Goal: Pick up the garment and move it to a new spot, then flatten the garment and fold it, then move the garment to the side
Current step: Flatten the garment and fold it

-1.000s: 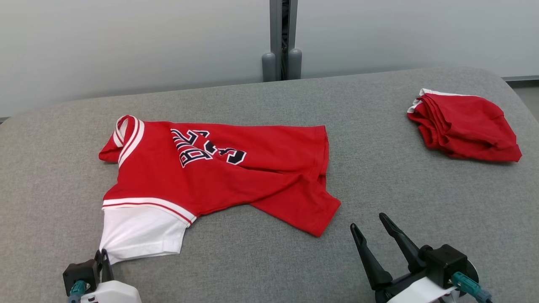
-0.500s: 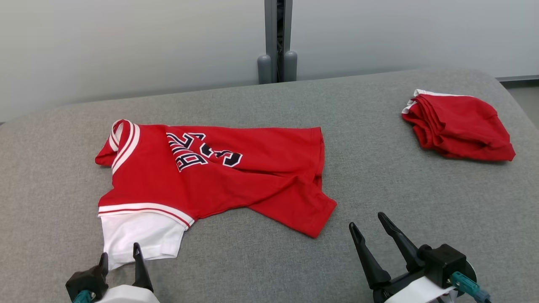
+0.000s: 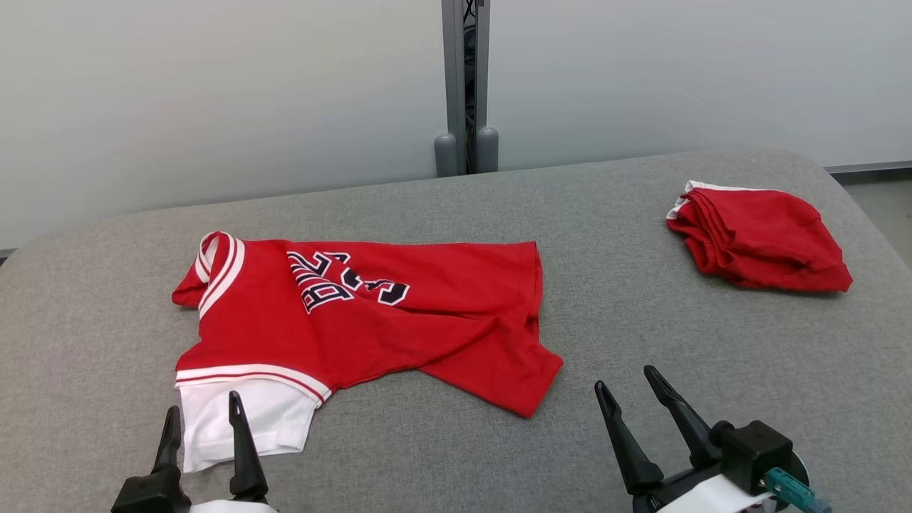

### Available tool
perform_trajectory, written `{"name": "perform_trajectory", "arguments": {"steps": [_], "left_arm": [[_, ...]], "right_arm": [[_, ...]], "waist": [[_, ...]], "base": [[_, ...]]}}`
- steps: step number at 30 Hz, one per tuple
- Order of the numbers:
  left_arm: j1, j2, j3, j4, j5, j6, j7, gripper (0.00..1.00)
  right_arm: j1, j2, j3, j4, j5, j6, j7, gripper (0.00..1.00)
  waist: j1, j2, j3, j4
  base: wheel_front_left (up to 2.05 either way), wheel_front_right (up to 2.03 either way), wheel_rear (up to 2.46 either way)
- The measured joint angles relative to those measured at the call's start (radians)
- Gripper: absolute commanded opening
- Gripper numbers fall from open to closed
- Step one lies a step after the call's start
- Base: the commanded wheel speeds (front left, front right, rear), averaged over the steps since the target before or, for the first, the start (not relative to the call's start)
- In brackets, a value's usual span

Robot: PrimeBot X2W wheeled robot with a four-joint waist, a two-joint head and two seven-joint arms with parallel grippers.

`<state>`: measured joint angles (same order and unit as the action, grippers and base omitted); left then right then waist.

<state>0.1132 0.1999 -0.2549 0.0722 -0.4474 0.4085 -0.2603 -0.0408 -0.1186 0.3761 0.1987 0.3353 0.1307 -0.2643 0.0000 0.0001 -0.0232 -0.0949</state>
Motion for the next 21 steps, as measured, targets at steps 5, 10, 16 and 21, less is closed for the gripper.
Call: {"name": "perform_trajectory", "arguments": {"steps": [5, 10, 16, 21], "left_arm": [[0.015, -0.042, 0.047, -0.061, 0.07, -0.048, -0.001, 1.0], [0.054, -0.081, 0.072, -0.022, 0.13, -0.094, -0.001, 1.0], [0.064, -0.113, 0.087, 0.015, 0.203, -0.137, -0.001, 1.0], [0.063, -0.126, 0.109, 0.04, 0.228, -0.17, -0.001, 1.0]], "right_arm": [[0.005, 0.009, -0.017, -0.003, -0.007, 0.0, 0.0, 1.0], [0.039, 0.014, -0.059, -0.021, -0.024, 0.0, 0.0, 1.0], [0.065, 0.015, -0.063, -0.023, -0.035, 0.0, 0.0, 1.0], [0.066, 0.015, -0.057, -0.021, -0.035, 0.0, 0.0, 1.0]], "waist": [[0.0, 0.0, -0.017, -0.002], [0.0, 0.0, -0.033, 0.001], [0.0, 0.0, -0.035, 0.001], [0.0, 0.0, -0.031, 0.001]], "base": [[0.0, 0.0, 0.0], [0.0, 0.0, 0.0], [0.0, 0.0, 0.0], [0.0, 0.0, 0.0]]}}
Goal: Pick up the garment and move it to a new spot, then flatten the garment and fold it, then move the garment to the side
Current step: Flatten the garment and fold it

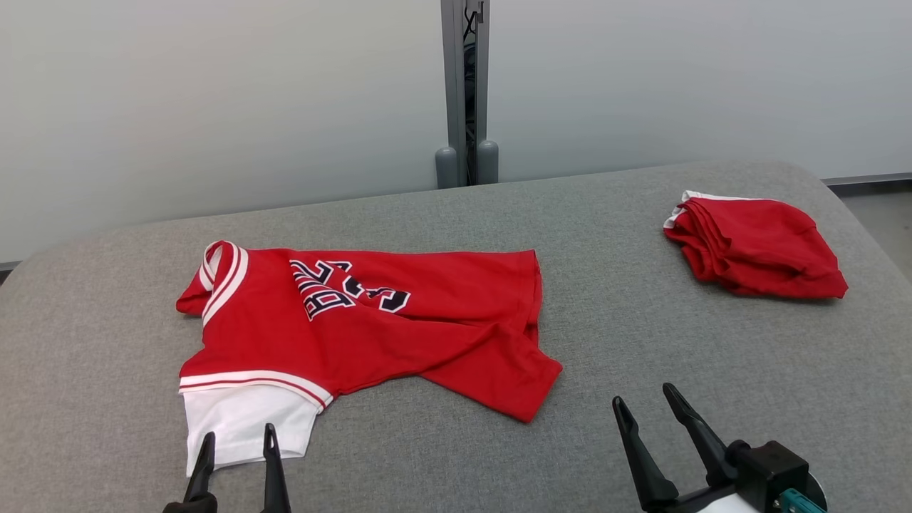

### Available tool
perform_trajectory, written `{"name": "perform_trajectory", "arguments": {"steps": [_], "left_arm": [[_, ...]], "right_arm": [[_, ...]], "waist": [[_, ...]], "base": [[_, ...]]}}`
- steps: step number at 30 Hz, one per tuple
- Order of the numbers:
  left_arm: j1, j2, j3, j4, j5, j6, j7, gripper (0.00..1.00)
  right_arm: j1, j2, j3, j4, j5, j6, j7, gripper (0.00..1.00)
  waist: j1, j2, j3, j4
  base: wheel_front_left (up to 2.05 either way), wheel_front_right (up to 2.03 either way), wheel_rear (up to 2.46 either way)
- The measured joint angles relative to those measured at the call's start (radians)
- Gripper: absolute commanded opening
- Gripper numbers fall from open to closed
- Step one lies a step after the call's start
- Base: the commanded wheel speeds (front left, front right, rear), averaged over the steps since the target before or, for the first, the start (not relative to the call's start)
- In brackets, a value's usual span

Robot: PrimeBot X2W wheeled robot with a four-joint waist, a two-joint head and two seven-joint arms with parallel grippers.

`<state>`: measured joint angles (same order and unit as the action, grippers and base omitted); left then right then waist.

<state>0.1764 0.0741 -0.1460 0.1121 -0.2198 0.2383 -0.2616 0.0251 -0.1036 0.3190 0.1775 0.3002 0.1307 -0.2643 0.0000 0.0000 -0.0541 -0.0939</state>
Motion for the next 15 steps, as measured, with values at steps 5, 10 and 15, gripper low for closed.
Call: {"name": "perform_trajectory", "arguments": {"steps": [5, 10, 15], "left_arm": [[-0.002, -0.009, 0.026, 0.03, 0.007, -0.028, 0.0, 1.0], [-0.007, -0.016, 0.059, 0.058, 0.002, -0.053, 0.0, 1.0], [-0.061, -0.017, 0.115, 0.17, -0.019, -0.07, 0.0, 1.0]], "right_arm": [[0.0, -0.001, 0.006, 0.001, 0.003, 0.0, 0.0, 1.0], [0.0, -0.002, 0.008, 0.002, 0.006, 0.0, 0.0, 1.0], [-0.004, -0.002, 0.014, 0.003, 0.009, 0.0, 0.0, 1.0]], "waist": [[0.0, 0.0, 0.002, 0.002], [0.0, 0.0, 0.005, 0.002], [0.0, 0.0, 0.019, 0.008]], "base": [[0.0, 0.0, 0.0], [0.0, 0.0, 0.0], [0.0, 0.0, 0.0]]}}
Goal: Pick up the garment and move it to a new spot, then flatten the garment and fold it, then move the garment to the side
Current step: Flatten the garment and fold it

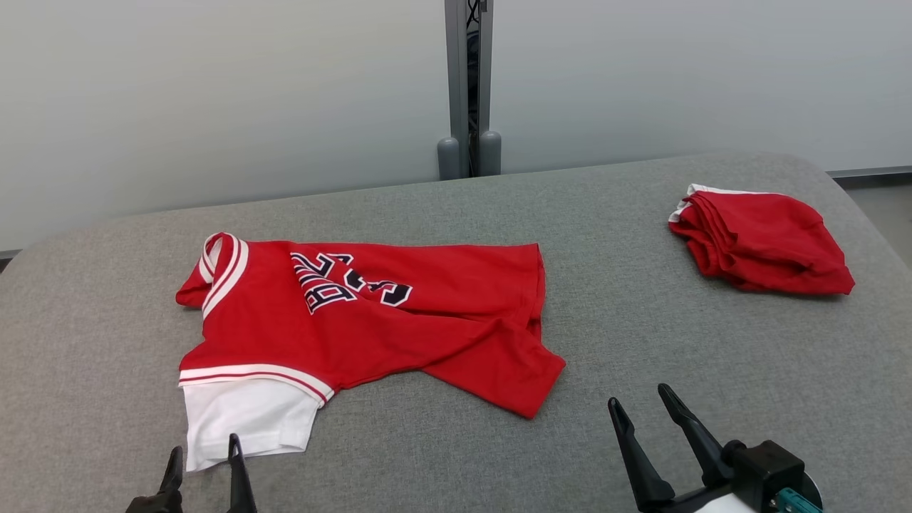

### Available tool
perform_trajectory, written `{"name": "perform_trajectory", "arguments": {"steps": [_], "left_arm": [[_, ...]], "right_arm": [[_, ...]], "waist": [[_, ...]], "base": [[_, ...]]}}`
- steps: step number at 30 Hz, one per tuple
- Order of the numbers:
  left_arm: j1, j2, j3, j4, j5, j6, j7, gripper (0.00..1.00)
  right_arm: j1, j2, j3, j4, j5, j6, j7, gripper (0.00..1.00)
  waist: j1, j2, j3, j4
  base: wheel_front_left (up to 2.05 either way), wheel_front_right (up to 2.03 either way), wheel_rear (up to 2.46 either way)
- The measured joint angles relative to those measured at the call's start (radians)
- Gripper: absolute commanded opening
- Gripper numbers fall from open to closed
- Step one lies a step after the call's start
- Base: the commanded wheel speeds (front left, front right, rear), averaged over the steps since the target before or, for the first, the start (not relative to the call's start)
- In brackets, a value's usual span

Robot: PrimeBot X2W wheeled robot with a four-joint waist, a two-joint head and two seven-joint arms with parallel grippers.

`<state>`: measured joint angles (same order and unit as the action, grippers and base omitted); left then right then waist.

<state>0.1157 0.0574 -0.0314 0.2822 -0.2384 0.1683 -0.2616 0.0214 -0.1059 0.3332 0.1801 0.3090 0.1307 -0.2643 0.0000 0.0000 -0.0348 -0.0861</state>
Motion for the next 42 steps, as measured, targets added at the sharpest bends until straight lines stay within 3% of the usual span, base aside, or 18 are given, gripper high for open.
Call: {"name": "perform_trajectory", "arguments": {"steps": [8, 19, 20, 22, 23, 33, 42], "left_arm": [[-0.112, 0.014, 0.042, 0.22, -0.063, -0.018, 0.043, 1.0], [-0.196, 0.025, 0.059, 0.35, -0.097, -0.021, 0.042, 1.0], [-0.203, 0.026, 0.058, 0.356, -0.097, -0.021, 0.041, 0.88], [-0.217, 0.029, 0.054, 0.374, -0.097, -0.021, 0.043, 0.07], [-0.223, 0.029, 0.054, 0.381, -0.097, -0.022, 0.044, 0.0], [-0.251, 0.035, 0.049, 0.337, -0.095, -0.019, 0.019, 0.0], [-0.214, 0.045, 0.039, 0.248, -0.084, -0.002, 0.024, 0.0]], "right_arm": [[-0.017, -0.009, 0.015, 0.002, 0.005, 0.0, 0.0, 1.0], [-0.029, -0.021, 0.017, 0.001, 0.007, 0.0, 0.0, 1.0], [-0.031, -0.022, 0.017, 0.0, 0.007, 0.0, 0.0, 1.0], [-0.034, -0.024, 0.016, -0.002, 0.007, 0.0, 0.0, 1.0], [-0.035, -0.025, 0.016, -0.002, 0.007, 0.0, 0.0, 1.0], [-0.085, -0.01, 0.001, 0.046, 0.062, 0.0, 0.0, 1.0], [-0.281, -0.008, 0.095, 0.338, 0.268, 0.0, 0.0, 1.0]], "waist": [[0.0, 0.0, 0.027, -0.008], [0.0, 0.0, 0.065, -0.025], [0.0, 0.0, 0.069, -0.025], [0.0, 0.0, 0.077, -0.026], [0.0, 0.0, 0.081, -0.026], [0.0, 0.0, 0.113, 0.005], [0.0, 0.0, 0.143, 0.064]], "base": [[0.0, 0.0, 0.0], [0.0, 0.0, 0.0], [0.0, 0.0, 0.0], [0.0, 0.0, 0.0], [0.0, 0.0, 0.0], [0.0, 0.0, 0.0], [0.0, 0.0, 0.0]]}}
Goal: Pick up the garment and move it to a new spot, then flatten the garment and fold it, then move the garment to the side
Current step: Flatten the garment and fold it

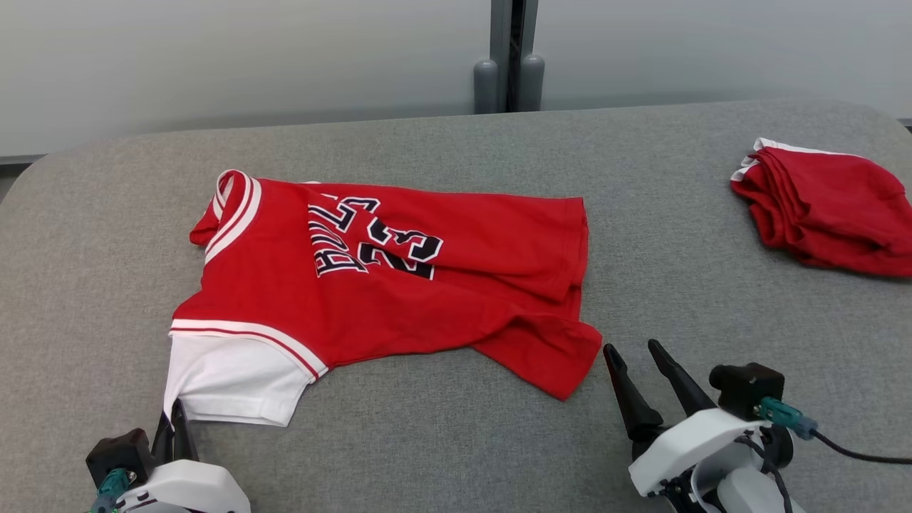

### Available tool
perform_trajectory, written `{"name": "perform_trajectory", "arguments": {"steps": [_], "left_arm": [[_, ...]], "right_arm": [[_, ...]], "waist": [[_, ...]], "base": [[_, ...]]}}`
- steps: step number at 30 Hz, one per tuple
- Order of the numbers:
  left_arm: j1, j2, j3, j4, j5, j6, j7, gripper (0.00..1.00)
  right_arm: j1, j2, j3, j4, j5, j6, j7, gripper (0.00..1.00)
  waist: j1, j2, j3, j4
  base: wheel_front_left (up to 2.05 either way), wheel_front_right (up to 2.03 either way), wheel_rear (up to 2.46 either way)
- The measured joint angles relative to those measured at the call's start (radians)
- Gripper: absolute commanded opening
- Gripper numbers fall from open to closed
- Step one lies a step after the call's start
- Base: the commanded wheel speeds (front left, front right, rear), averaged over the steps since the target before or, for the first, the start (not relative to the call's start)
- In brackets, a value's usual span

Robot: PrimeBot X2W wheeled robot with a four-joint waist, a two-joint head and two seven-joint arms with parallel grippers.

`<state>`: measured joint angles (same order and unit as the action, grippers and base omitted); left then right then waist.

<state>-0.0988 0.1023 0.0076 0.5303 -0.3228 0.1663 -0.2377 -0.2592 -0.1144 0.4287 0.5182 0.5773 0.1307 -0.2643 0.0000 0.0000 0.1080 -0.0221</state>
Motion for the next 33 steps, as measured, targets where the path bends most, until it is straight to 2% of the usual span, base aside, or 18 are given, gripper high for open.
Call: {"name": "perform_trajectory", "arguments": {"steps": [3, 5, 8, 12, 13, 15, 16, 17, 20, 24, 26, 30, 33], "left_arm": [[0.002, 0.002, -0.003, -0.016, 0.002, 0.004, 0.005, 0.0], [0.002, 0.002, -0.009, -0.034, 0.003, 0.008, 0.01, 0.0], [0.002, 0.002, -0.012, -0.043, 0.003, 0.008, 0.013, 0.0], [0.001, 0.001, -0.02, -0.056, 0.003, 0.011, 0.017, 0.0], [0.001, 0.001, -0.022, -0.059, 0.003, 0.012, 0.017, 0.0], [-0.002, 0.001, -0.025, -0.063, 0.003, 0.012, 0.017, 0.0], [-0.004, 0.001, -0.026, -0.065, 0.003, 0.012, 0.017, 0.0], [-0.005, 0.002, -0.027, -0.065, 0.003, 0.012, 0.017, 0.0], [-0.008, 0.003, -0.029, -0.072, 0.002, 0.012, 0.017, 0.0], [-0.008, 0.003, -0.026, -0.102, -0.02, -0.008, 0.008, 0.0], [-0.008, -0.003, -0.016, -0.134, -0.059, -0.04, 0.005, 0.0], [-0.008, -0.026, -0.005, -0.24, -0.184, -0.133, 0.034, 0.0], [-0.01, -0.032, -0.003, -0.354, -0.268, -0.173, 0.093, 0.0]], "right_arm": [[-0.049, -0.007, 0.037, 0.058, 0.034, 0.0, 0.0, 1.0], [-0.115, -0.012, 0.092, 0.139, 0.086, 0.0, 0.0, 1.0], [-0.151, -0.008, 0.123, 0.182, 0.119, 0.0, 0.0, 1.0], [-0.203, -0.011, 0.19, 0.254, 0.178, 0.0, 0.0, 0.94], [-0.212, -0.011, 0.202, 0.263, 0.188, 0.0, 0.0, 0.8], [-0.228, -0.013, 0.226, 0.272, 0.214, 0.0, 0.0, 0.41], [-0.231, -0.012, 0.238, 0.278, 0.227, 0.0, 0.0, 0.29], [-0.232, -0.014, 0.253, 0.282, 0.236, 0.0, 0.0, 0.0], [-0.242, -0.026, 0.279, 0.278, 0.246, 0.0, 0.0, 0.0], [-0.244, -0.053, 0.258, 0.235, 0.236, 0.0, 0.0, 0.0], [-0.242, -0.066, 0.235, 0.2, 0.217, 0.0, 0.0, 0.0], [-0.226, -0.096, 0.184, 0.119, 0.174, 0.0, 0.0, 0.0], [-0.219, -0.119, 0.143, 0.056, 0.146, 0.0, 0.0, 0.0]], "waist": [[0.0, 0.0, 0.008, 0.01], [0.0, 0.0, 0.019, 0.02], [0.0, 0.0, 0.026, 0.025], [0.0, 0.0, 0.035, 0.034], [0.0, 0.0, 0.037, 0.036], [0.0, 0.0, 0.04, 0.039], [0.0, 0.0, 0.041, 0.041], [0.0, 0.0, 0.041, 0.042], [0.0, 0.0, 0.041, 0.043], [0.0, 0.0, 0.031, 0.037], [0.0, 0.0, 0.023, 0.032], [0.0, 0.0, 0.001, 0.021], [0.0, 0.0, -0.02, 0.012]], "base": [[0.0, 0.0, 0.0], [0.0, 0.0, 0.0], [0.0, 0.0, 0.0], [0.0, 0.0, 0.0], [0.0, 0.0, 0.0], [0.0, 0.0, 0.0], [0.0, 0.0, 0.0], [0.0, 0.0, 0.0], [0.0, 0.0, 0.0], [0.0, 0.0, 0.0], [0.0, 0.0, 0.0], [0.0, 0.0, 0.0], [0.0, 0.0, 0.0]]}}
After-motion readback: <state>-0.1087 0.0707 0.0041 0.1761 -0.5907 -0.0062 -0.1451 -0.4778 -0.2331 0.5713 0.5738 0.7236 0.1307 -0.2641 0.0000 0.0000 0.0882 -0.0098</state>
